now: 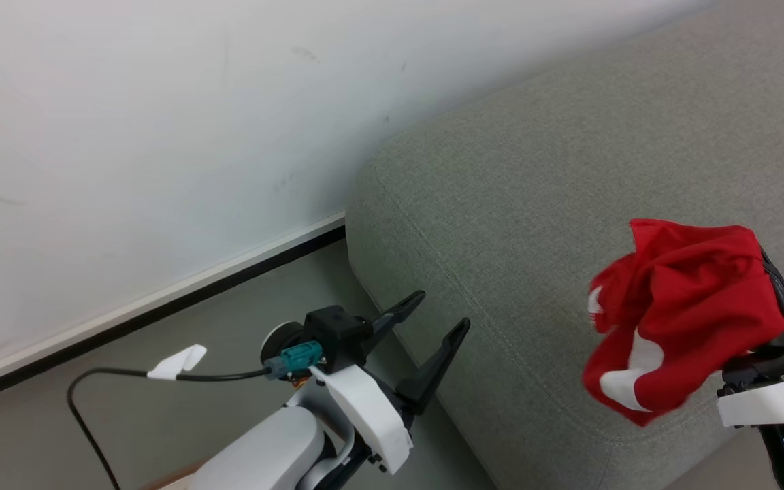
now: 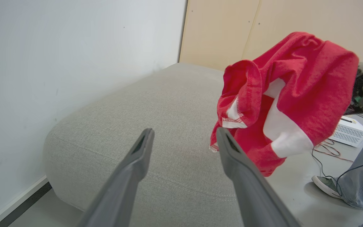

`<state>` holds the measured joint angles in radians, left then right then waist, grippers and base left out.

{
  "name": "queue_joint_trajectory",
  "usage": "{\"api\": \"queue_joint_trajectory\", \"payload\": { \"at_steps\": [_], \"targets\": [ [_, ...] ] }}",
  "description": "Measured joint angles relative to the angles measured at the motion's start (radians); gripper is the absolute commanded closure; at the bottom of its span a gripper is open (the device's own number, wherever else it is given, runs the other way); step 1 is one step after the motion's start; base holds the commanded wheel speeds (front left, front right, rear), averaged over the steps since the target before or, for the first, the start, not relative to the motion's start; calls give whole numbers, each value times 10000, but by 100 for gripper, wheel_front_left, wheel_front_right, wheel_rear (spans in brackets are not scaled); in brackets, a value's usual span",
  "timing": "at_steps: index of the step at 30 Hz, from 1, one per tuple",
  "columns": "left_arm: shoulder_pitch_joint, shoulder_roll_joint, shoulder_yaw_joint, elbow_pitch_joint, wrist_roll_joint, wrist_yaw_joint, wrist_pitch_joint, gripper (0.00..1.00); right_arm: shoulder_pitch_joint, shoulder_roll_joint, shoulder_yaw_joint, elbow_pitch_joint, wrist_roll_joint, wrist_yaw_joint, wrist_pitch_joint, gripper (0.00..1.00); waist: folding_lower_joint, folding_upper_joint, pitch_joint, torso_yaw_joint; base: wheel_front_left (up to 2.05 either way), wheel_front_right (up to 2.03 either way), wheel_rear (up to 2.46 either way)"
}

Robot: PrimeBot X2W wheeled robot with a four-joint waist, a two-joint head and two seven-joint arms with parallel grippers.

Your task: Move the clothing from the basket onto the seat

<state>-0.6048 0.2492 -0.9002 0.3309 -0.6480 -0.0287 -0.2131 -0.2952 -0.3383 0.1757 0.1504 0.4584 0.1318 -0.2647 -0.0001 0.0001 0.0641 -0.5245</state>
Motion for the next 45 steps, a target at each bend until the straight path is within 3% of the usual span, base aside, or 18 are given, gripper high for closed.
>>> {"api": "queue_joint_trajectory", "payload": {
  "at_steps": [4,14,18,31,35,45],
  "targets": [
    [-49,104,-44,-8,25,-23,-38,0,239,301,-253,-244,184,0,0,100,1,0,228,-106,0,0,0],
    [-139,257,-90,-58,100,2,-67,0,-141,336,-184,-98,311,0,2,100,1,0,719,-117,0,0,0],
    [-405,303,-138,-221,174,2,136,0,-887,456,-163,-2,1321,0,0,100,0,0,1104,36,0,0,0],
    [-1867,949,-115,-1170,757,88,1108,0,-4344,-531,-683,1967,2750,0,0,100,3,-1,3440,1091,0,0,0],
    [-2344,970,-148,-1496,943,75,1262,0,-5280,-1097,-892,2794,2984,0,0,100,3,0,4229,1500,0,0,0],
    [-3013,1030,-238,-1810,1331,88,1513,0,-6740,-2042,-142,5317,3221,0,0,100,4,0,5894,2438,0,0,0]
  ]
}}
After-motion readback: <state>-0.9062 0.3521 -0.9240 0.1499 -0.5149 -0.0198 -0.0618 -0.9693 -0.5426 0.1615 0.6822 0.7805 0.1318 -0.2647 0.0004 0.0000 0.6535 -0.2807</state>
